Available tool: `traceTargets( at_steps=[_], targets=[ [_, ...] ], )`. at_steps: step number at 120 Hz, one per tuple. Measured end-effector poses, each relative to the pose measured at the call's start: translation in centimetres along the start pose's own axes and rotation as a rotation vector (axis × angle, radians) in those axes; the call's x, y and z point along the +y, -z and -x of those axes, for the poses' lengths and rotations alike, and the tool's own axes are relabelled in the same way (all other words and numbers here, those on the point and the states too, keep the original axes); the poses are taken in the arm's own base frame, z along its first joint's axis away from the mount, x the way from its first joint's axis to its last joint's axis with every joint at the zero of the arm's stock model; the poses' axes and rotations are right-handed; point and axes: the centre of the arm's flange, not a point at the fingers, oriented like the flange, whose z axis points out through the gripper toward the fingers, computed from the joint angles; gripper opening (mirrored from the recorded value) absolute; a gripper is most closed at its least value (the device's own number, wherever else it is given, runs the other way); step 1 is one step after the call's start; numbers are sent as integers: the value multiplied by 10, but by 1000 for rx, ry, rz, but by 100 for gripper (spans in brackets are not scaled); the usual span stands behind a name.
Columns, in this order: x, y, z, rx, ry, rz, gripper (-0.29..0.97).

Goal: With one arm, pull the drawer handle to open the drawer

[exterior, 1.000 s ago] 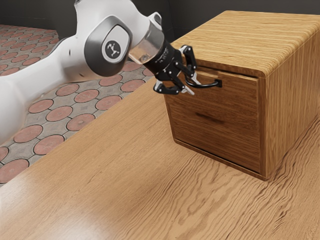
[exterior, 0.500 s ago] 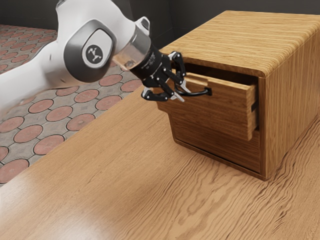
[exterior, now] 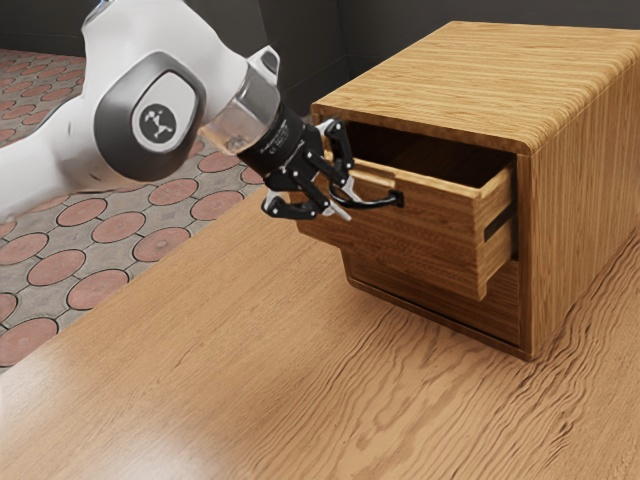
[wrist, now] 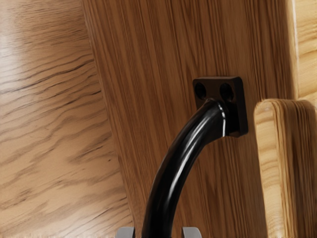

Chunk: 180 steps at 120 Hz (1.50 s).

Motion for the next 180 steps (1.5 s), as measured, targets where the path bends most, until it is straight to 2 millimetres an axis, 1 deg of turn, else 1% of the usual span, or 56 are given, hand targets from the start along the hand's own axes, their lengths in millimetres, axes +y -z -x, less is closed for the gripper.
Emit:
traceTargets(
  at_steps=[24,50,70,85,114,141,158,180],
  targets=[
    [-9,0,6,-8,-4,-10,3],
    [-21,15,1,0,11,0,3],
    [-27,16,3,-2,12,-5,3],
    [-32,22,5,-3,11,1,3],
    [-46,27,9,-8,14,-4,3],
    [-61,39,15,-11,15,2,3],
    [-67,36,15,-15,18,-7,3],
    [-78,40,18,-17,20,-8,3]
  ],
)
